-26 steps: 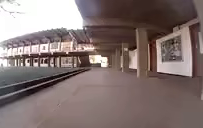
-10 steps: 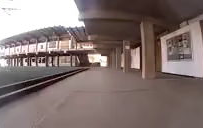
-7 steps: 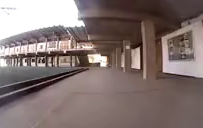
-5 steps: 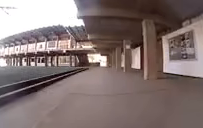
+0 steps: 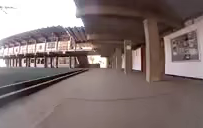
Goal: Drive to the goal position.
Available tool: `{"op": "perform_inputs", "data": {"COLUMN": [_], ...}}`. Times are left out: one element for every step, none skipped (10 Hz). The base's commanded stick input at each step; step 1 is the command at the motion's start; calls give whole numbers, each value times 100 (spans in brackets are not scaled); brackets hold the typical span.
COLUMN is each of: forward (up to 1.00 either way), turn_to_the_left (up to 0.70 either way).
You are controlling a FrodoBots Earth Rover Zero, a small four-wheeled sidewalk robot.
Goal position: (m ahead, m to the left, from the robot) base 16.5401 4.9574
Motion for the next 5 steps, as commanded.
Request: {"op": "perform_inputs", "data": {"forward": [50, 50, 50, 50, 50], "turn_to_the_left": [0, 0, 0, 0, 0]}}
